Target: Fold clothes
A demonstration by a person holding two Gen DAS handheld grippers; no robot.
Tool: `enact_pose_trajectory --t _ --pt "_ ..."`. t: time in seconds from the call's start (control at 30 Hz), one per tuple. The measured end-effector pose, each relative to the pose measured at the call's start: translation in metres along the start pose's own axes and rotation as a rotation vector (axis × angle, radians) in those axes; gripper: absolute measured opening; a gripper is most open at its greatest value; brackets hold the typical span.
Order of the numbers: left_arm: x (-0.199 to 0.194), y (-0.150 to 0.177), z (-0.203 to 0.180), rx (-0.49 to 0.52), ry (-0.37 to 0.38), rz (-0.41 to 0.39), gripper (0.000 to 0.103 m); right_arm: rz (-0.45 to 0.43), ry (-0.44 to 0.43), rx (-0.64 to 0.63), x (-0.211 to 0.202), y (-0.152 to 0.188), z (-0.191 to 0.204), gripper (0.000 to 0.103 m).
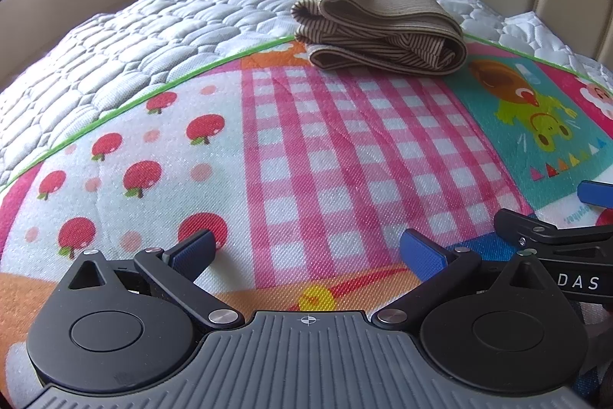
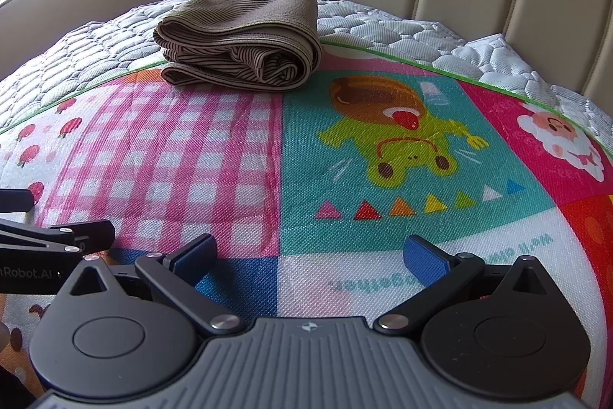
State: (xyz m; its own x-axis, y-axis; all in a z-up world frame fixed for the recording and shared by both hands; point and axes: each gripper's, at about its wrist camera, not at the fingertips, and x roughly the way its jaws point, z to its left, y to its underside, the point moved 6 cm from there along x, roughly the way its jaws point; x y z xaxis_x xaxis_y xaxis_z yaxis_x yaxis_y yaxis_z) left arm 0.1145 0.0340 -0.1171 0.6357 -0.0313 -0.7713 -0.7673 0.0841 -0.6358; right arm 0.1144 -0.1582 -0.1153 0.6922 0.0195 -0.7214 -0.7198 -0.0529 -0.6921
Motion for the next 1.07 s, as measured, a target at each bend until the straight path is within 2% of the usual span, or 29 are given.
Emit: enact_pose_trajectory --t 1.07 --pt "-0.0001 -0.0008 0.0006 -0.004 0.006 -0.006 0.103 -0.014 0.009 -0.008 -0.0012 0.0006 0.001 0.103"
